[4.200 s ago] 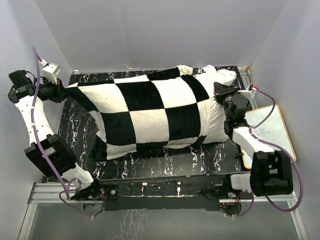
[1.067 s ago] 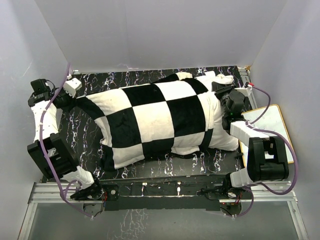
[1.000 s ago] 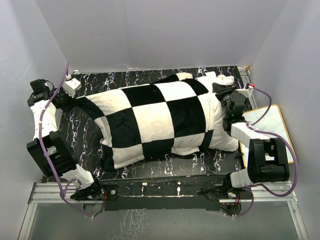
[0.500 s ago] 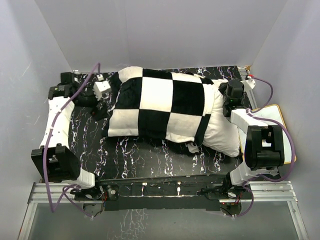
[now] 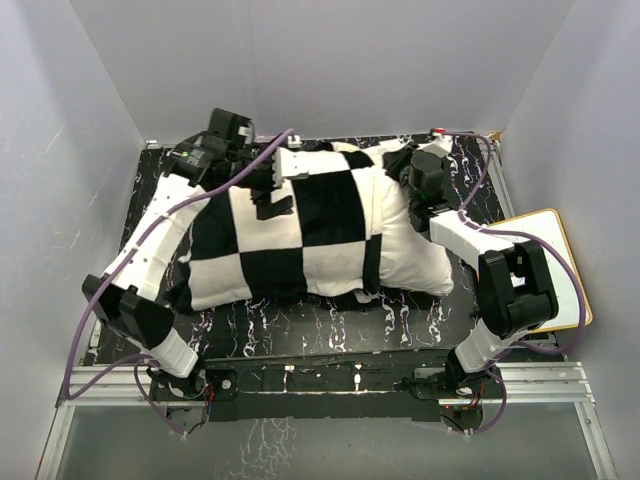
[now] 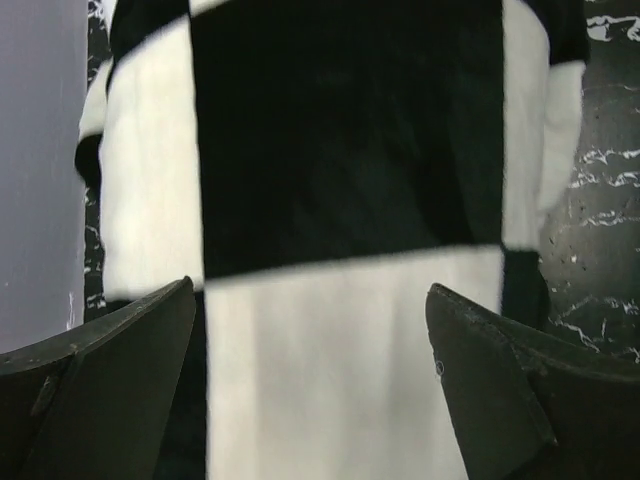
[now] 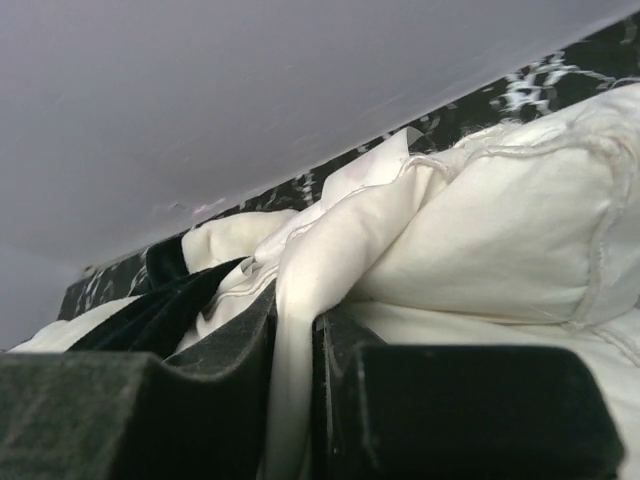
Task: Remove the pillowcase from the pillow
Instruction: Remove the pillow from the pillowcase.
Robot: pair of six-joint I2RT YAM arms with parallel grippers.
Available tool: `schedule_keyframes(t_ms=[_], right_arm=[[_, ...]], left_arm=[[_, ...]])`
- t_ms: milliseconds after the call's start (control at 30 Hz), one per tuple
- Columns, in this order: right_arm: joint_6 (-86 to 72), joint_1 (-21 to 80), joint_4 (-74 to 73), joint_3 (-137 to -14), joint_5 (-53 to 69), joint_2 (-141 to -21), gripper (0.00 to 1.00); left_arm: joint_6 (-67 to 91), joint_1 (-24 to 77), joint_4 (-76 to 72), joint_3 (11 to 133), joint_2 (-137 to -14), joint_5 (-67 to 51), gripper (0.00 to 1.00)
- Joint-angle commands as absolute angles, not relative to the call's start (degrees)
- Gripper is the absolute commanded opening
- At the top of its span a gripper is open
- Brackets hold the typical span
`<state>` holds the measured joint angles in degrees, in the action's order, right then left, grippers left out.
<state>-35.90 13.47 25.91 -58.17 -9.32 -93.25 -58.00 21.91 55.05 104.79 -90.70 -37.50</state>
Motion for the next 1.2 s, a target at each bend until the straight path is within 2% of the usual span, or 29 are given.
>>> schedule_keyframes(t_ms=[0,133,267,400,467,700,900,1000,1167], right_arm=[[-35.4,21.2,21.5,-64.4,-6.1,-91.9,0.08],[-36.7,24.9,19.4,-62.9,-8.4,-89.3,0.08],[-34.0,27.0,31.7,-54.0,-5.6,-84.7,0.08],[-32.2,27.3,39.0,-51.8,-4.2,-82.5,0.08],[-32.4,27.4,39.0,-52.2,-3.6,-82.2,0.08],[-31.2,27.9,37.8,-50.7,-5.7,-80.1,0.08],[-25.3,30.8,39.6,-51.4,-8.1,-80.4,0.08],[-22.7,32.3,40.6,-52.4,-9.4,-80.4,0.08],[-18.5,33.3,41.9,-53.3,-11.2,-78.9,0.08]], left_arm=[[-50.7,26.2,48.0,106.3,-95.6,-32.2,0.97],[-47.4,29.0,51.4,114.7,-103.1,-33.4,0.96],[-46.2,30.6,49.1,120.6,-106.0,-36.2,0.94],[-29.8,30.9,47.4,136.4,-115.4,-31.8,0.91],[-23.6,30.9,47.3,140.3,-117.9,-29.9,0.91],[-13.2,30.9,45.2,130.9,-116.0,-27.9,0.85],[-3.4,30.8,43.1,134.1,-117.9,-26.0,0.90],[-1.0,30.8,43.3,137.3,-119.5,-26.7,0.82],[-2.8,30.1,45.4,134.6,-118.6,-26.0,0.70]])
